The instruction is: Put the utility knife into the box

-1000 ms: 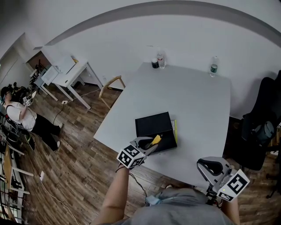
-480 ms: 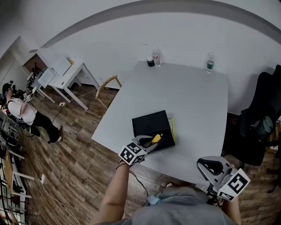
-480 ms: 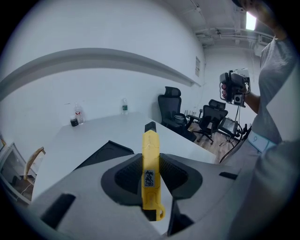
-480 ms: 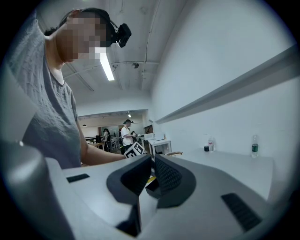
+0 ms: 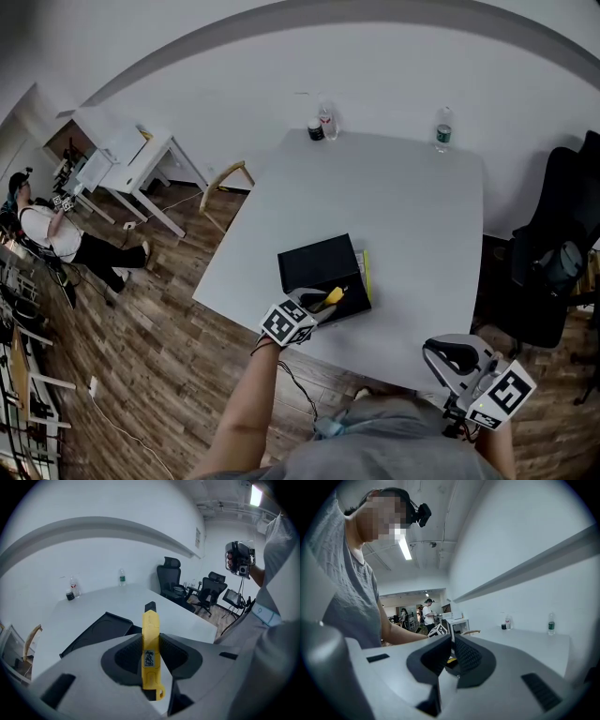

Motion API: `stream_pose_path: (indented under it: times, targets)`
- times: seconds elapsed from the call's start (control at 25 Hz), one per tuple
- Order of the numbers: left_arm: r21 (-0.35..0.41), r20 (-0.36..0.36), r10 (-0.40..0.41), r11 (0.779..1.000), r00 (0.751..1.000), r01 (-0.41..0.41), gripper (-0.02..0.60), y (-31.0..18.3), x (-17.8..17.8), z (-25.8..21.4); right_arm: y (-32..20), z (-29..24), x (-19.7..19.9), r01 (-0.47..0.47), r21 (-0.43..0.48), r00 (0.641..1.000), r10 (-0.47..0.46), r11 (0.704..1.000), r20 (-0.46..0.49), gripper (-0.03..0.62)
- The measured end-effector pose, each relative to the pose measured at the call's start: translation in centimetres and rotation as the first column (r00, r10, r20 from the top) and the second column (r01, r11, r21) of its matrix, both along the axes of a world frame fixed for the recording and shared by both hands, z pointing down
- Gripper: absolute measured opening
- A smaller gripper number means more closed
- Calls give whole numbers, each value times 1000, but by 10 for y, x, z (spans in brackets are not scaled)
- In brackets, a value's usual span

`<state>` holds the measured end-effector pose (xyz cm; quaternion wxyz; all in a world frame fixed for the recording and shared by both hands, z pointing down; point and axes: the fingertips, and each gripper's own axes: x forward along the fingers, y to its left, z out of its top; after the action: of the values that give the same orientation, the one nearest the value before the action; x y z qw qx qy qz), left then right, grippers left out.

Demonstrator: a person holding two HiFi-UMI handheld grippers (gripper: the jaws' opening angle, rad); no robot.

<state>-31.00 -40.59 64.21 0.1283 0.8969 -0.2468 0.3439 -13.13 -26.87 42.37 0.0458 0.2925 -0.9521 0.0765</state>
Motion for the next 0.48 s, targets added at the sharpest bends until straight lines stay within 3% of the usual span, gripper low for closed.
stream_pose_path:
  times: [0.48]
  targets:
    - [-41, 63, 14, 999, 998, -12, 124, -13, -4, 28, -6, 6, 3, -7, -16, 1000, 7, 1000, -7, 34]
